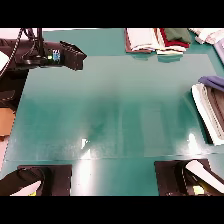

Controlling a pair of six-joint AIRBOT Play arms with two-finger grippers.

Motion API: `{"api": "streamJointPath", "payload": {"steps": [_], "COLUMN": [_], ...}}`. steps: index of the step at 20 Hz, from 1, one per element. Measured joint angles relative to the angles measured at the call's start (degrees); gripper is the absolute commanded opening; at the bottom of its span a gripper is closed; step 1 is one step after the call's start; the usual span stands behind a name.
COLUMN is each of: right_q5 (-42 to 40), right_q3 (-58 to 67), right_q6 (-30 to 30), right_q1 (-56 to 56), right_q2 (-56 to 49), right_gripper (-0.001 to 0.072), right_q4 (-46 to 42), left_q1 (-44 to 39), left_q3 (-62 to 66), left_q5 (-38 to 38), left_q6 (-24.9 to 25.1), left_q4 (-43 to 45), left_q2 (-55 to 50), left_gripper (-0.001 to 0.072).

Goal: Fold the shirts.

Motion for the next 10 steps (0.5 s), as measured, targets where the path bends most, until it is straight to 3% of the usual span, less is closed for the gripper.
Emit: {"api": "streamJointPath", "payload": {"steps": [3,4,6,7,10], "right_q5": [0.33,0.35,0.74,0.81,0.94], "right_q3": [-8.24,-10.71,-14.91,-16.65,-19.54], "right_q6": [-0.31,-0.39,-0.5,-0.5,-0.55], "right_q1": [-4.11,-5.44,-7.8,-8.81,-10.84], "right_q2": [3.56,4.52,6.01,6.56,7.48], "right_gripper": [0.0025,0.0112,0.0448,0.0522,0.0525], "right_q4": [-2.38,-2.58,-3.54,-3.67,-3.74], "left_q1": [0.0,0.0,0.0,0.0,0.0], "left_q3": [-0.02,0.0,0.0,0.0,0.0], "left_q5": [-0.11,-0.28,-0.42,-0.44,-0.48], "left_q6": [0.11,0.13,0.44,0.7,1.2], "left_q4": [0.0,0.0,0.0,0.0,0.0], "left_q2": [0.0,0.0,0.0,0.0,0.0], "left_gripper": [0.0028,0.0028,0.0028,0.0028,0.0028]}}
